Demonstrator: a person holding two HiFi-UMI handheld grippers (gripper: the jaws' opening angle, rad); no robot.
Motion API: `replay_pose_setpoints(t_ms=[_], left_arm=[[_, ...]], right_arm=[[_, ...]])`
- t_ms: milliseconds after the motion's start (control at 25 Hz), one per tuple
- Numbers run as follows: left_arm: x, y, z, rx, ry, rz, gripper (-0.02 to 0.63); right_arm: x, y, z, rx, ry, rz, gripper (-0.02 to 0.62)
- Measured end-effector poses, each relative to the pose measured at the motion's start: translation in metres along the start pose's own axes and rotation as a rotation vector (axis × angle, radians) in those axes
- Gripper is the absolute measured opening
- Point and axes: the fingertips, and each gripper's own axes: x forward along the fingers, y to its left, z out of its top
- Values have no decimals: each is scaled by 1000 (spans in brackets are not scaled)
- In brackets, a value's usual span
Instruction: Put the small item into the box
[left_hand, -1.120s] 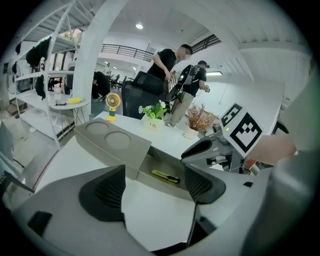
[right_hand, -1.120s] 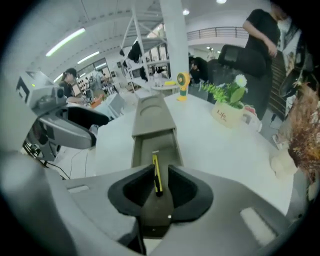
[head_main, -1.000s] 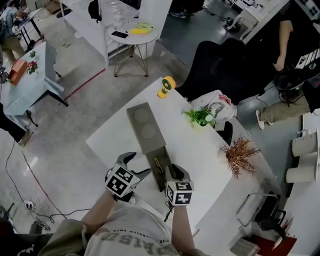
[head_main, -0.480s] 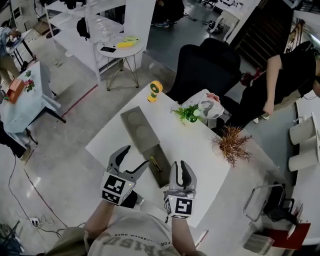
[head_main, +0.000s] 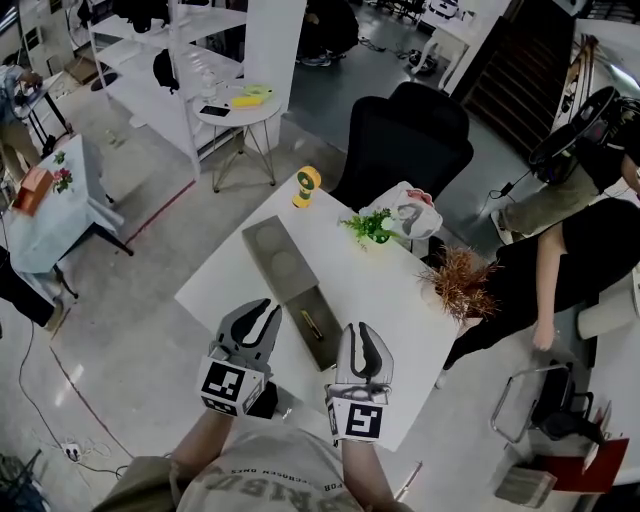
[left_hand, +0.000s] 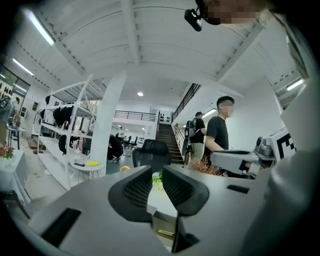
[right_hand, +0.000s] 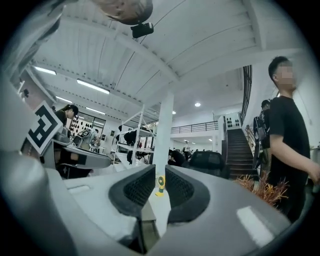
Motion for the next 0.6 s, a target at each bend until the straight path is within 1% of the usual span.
replay_pose_setpoints(t_ms=[40, 80, 120, 240, 400, 520, 600], left_arm=[[-1, -1, 1, -5, -11, 0, 53], [-2, -1, 2, -8, -18, -3, 37], [-3, -2, 3, -6, -23, -6, 29], [-5, -6, 8, 26, -36, -15, 11], [-6, -11, 20, 71, -74, -19, 11], [-6, -13, 28, 63, -108, -13, 9], [-7, -13, 31, 68, -115, -7, 9]], right_arm=[[-1, 1, 2, -12, -5, -3, 61], [-2, 2, 4, -21, -13, -8, 40], [-2, 3, 7, -22, -26, -14, 3], [0, 4, 23, 29, -86, -38, 3], [-4, 5, 21, -41, -59, -14, 2], [-3, 4, 26, -42, -71, -20, 2], [-4, 4, 28, -39, -80, -26, 2]])
